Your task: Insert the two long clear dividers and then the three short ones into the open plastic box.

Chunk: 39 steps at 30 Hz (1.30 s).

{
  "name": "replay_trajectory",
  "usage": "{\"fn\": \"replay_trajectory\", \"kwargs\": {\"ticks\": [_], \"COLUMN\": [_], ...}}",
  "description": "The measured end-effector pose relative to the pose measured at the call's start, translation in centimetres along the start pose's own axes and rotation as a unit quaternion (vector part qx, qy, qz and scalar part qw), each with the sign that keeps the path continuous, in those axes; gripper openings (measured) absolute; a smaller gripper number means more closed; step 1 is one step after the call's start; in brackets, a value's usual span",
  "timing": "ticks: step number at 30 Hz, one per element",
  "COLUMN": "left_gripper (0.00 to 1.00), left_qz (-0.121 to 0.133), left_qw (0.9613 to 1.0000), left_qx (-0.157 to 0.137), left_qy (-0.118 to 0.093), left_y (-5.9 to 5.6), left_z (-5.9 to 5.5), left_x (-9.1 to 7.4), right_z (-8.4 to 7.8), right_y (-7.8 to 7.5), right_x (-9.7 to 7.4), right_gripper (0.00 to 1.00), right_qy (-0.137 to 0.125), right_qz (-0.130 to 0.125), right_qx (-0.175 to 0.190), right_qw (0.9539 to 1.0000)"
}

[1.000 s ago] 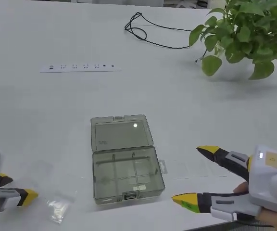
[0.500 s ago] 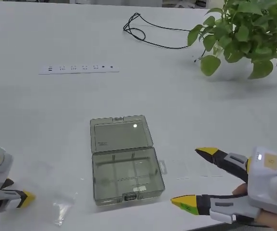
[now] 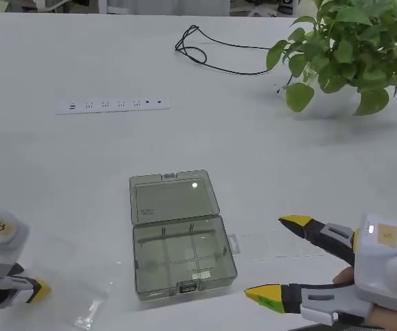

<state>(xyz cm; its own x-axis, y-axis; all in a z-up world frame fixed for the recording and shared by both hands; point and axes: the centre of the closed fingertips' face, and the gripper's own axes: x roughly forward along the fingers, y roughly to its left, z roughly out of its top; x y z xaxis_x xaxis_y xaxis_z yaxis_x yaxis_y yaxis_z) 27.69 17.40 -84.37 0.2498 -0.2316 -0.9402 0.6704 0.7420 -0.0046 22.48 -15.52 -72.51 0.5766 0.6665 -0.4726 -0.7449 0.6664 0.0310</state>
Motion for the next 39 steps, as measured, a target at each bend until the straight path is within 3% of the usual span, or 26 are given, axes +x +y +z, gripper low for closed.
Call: {"fn": "replay_trajectory", "kwargs": {"ticks": [15,28,32,35,39], "left_gripper": [0.31,0.3,0.3,0.3,0.3], "left_qz": [-0.011,-0.028,-0.037,-0.05,-0.061], "left_qw": [0.9991,0.9965,0.9935,0.9879,0.9822], "left_qx": [-0.039,-0.077,-0.103,-0.137,-0.159], "left_qy": [0.01,-0.011,-0.029,-0.054,-0.08], "left_y": [0.1,-0.5,-0.7,-1.1,-1.4], "left_z": [0.0,-0.2,-0.3,0.2,0.6], "left_x": [-0.1,-0.4,-0.6,-1.0,-1.7], "right_z": [-0.1,0.1,0.5,1.1,1.9], "right_y": [0.4,0.9,1.1,1.3,1.6], "right_x": [-0.2,0.0,0.2,0.3,0.5], "right_gripper": [0.79,0.79,0.79,0.78,0.77], "right_qy": [0.0,0.007,0.006,0.003,-0.002], "right_qz": [0.0,0.009,0.013,0.016,0.02], "right_qx": [0.002,-0.011,-0.011,-0.012,-0.017], "right_qw": [1.0,0.9999,0.9998,0.9998,0.9997]}}
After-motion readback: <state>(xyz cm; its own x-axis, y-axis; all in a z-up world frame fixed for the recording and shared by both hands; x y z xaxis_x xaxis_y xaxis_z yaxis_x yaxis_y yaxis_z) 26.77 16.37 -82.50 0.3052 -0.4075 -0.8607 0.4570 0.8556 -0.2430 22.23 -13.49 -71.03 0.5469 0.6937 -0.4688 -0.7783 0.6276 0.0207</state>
